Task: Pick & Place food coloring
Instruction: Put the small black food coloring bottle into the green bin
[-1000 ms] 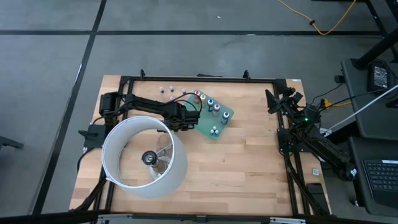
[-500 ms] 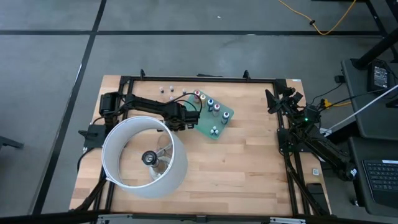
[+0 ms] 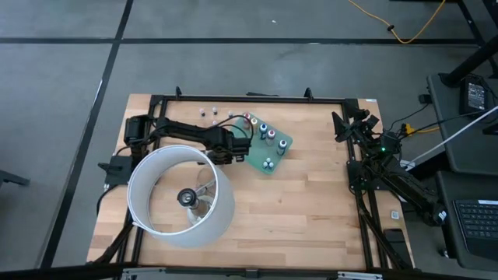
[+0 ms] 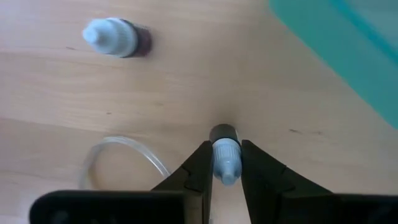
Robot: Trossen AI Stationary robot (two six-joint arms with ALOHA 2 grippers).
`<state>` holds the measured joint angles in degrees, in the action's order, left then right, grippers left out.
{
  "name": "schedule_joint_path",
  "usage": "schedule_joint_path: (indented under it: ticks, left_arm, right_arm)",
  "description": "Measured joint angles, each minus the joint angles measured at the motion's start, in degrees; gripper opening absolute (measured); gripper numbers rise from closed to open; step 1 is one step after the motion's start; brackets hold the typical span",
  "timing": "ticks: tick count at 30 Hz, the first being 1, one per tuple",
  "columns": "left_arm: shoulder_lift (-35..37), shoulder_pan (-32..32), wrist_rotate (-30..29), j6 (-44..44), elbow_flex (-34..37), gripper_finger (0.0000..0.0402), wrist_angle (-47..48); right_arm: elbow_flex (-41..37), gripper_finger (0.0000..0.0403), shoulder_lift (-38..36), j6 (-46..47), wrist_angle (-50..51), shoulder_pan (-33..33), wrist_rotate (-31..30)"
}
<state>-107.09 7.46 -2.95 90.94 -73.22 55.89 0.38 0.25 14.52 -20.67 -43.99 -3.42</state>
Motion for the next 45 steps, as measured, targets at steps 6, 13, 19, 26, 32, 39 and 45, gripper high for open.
schedule_joint_path:
  ticks: [6,13,19,26,32,39,45]
  left_arm:
    - [0.0,0.3,-1.6,-1.5,-4.2,0.006,1.6]
    - [0.0,1.4,-1.8,-5.4,-9.7,0.006,2.7]
    - [0.0,2.5,-1.5,-9.7,-14.5,0.006,4.8]
    - [0.0,3.4,-1.2,-14.7,-20.1,0.0059,7.4]
    - [0.0,4.5,0.1,-19.1,-23.1,0.0059,7.0]
    - [0.0,5.6,2.8,-27.0,-23.2,0.0059,2.3]
    - [0.0,5.5,2.5,-35.6,-23.2,0.0059,0.4]
  right_arm:
    - [0.0,0.0399,0.0,0.0,0.0,0.0,0.0]
    - [0.0,0.0399,0.0,0.0,0.0,0.0,0.0]
    - [0.0,0.0399,0.0,0.0,0.0,0.0,0.0]
    - [0.0,0.0399,0.0,0.0,0.0,0.0,0.0]
    - [0.0,0.0399,0.0,0.0,0.0,0.0,0.0]
    - [0.0,0.0399,0.0,0.0,0.0,0.0,0.0]
    - [0.0,0.0399,0.0,0.0,0.0,0.0,0.0]
